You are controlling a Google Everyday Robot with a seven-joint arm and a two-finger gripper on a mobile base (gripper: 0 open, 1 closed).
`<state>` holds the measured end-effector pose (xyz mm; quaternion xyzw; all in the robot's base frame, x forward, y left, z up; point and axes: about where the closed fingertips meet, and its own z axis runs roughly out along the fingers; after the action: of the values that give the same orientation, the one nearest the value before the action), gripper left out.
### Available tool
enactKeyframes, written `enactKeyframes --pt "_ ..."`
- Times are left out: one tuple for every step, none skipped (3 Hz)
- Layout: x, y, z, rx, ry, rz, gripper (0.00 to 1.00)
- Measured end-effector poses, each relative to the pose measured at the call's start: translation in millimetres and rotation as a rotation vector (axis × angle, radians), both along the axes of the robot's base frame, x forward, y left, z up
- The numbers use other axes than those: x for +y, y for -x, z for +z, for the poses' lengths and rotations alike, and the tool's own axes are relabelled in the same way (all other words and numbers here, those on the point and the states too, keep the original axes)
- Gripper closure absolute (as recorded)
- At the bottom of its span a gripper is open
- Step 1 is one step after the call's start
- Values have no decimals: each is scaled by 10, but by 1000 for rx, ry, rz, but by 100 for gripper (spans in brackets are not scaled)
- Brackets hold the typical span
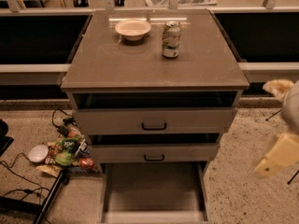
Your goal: Close bottom drawer
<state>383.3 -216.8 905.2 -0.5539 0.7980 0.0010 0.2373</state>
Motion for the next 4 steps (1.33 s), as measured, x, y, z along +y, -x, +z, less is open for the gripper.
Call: enactKeyframes --pt "20 140 -691 6 -25 -32 0" --pt "113 251 -1699 78 -59 -40 0" --pt "176 307 -2882 153 -137 -107 0" --pt "175 306 -2866 150 -134 -106 0"
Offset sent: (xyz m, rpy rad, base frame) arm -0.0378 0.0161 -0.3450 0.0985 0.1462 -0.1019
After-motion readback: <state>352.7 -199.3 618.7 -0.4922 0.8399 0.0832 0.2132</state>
